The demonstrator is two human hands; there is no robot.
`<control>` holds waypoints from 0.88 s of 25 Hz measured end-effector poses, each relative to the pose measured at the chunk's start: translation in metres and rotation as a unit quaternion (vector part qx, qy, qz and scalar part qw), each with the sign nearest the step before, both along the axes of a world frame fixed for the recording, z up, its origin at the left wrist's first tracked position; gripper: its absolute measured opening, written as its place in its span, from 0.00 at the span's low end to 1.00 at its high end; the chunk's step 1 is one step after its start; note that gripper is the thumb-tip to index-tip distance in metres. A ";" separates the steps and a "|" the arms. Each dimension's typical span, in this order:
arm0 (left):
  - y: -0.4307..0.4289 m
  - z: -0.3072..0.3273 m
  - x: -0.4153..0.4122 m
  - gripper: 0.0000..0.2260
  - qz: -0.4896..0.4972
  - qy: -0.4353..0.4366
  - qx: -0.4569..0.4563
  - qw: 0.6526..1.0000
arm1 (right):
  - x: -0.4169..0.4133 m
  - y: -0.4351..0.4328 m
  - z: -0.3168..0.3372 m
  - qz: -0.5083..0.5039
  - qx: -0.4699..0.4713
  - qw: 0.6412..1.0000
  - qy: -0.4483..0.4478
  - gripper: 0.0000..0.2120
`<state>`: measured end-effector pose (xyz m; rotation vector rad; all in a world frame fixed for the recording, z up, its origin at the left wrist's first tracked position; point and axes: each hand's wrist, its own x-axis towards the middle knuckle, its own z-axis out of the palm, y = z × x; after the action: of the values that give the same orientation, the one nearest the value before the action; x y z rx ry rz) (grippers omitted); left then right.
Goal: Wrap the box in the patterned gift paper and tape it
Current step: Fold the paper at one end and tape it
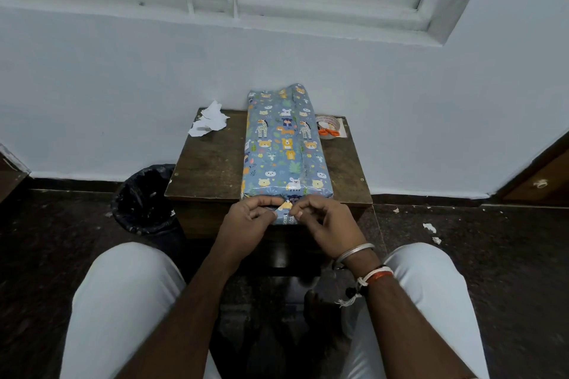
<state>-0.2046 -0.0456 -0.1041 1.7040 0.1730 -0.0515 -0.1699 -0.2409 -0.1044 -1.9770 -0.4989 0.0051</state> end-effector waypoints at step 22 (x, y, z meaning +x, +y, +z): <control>0.003 0.014 -0.011 0.06 0.042 -0.177 0.406 0.896 | 0.003 -0.001 -0.007 -0.003 -0.207 0.961 -0.185 0.07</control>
<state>-0.2153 -0.0429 -0.0905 2.4995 -0.0170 0.4557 -0.1669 -0.2420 -0.1111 -2.4048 -0.7832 -0.2906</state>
